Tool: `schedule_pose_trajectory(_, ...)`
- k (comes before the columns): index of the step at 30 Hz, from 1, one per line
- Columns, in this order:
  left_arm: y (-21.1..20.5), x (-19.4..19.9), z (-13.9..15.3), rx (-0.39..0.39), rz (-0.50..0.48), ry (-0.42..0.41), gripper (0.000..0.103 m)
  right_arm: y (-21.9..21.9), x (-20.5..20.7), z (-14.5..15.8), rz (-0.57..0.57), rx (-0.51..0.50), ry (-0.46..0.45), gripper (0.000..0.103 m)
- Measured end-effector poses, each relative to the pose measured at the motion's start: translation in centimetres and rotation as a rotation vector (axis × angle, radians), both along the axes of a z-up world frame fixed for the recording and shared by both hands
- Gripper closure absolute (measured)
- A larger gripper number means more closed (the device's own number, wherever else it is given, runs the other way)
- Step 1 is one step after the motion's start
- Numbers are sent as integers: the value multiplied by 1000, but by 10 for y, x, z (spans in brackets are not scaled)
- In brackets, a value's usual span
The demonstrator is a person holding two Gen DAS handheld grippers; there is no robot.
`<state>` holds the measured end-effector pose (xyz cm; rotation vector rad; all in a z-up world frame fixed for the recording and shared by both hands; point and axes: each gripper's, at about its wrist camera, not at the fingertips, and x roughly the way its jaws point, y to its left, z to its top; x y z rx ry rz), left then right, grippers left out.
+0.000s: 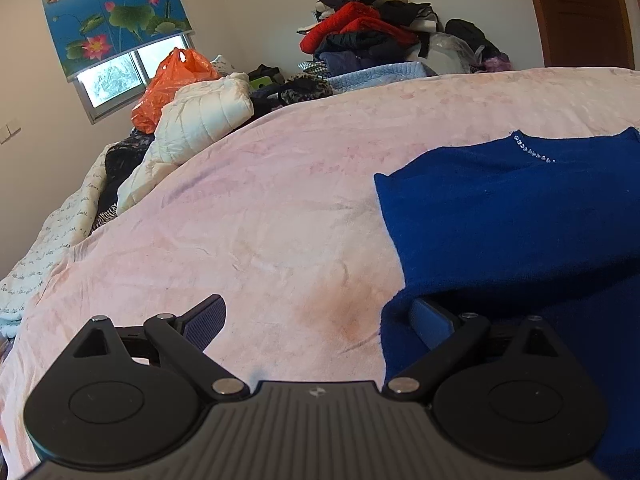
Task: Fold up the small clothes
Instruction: 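Open the right gripper and move both grippers toward the other sweater side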
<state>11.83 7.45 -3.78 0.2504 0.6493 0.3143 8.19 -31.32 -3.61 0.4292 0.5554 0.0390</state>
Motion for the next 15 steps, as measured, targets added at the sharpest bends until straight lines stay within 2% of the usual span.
schedule_pose_trajectory(3,6,-14,4,-18,-13,1,5,-2,-28,-5,22,-14,24,39)
schedule_pose_trajectory(7,12,-37,11,-97,-58,16,5,-14,-77,-7,13,36,-12,32)
schedule_pose_trajectory(11,26,-61,17,-248,-94,57,5,-22,-124,-8,-18,64,-47,23)
schedule_pose_trajectory(15,40,-86,20,-385,-139,106,5,-28,-162,-15,-18,58,-42,19)
